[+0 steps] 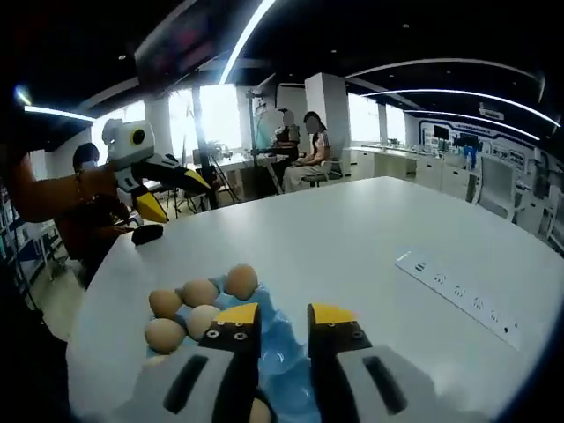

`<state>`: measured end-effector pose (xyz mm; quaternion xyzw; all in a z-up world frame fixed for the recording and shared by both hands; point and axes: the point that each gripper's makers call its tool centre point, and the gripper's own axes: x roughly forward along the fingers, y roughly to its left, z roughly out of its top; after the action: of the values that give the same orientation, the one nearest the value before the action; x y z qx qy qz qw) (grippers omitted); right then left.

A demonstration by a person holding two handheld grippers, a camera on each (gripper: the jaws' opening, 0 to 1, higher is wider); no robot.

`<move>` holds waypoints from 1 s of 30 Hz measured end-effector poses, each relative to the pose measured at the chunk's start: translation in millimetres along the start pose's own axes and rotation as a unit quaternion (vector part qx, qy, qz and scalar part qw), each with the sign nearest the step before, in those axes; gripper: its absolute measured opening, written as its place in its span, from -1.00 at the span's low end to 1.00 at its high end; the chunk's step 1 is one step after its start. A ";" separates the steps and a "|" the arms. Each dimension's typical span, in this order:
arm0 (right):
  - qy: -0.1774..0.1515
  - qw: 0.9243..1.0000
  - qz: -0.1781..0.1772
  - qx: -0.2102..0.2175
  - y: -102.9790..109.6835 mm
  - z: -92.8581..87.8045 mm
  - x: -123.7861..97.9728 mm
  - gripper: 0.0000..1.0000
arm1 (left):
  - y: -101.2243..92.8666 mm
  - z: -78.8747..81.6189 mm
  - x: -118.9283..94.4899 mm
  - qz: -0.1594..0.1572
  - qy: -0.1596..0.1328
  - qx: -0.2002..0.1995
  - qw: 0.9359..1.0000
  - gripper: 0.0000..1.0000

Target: Place the egg into an empty slot of the egg tray after lifting it from the table, then release the egg inside the slot.

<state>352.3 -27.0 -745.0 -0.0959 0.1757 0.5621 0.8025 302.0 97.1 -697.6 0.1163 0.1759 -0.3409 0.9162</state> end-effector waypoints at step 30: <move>0.041 0.999 -0.036 -0.005 -30.5 -29.1 -41.2 -0.57 | 0.7 0.3 0.4 0.001 0.002 0.001 1.000 0.00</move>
<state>363.2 -83.6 -757.1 -0.1291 0.2019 0.5297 0.8137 302.9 97.3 -697.4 0.1182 0.1768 -0.3400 0.9160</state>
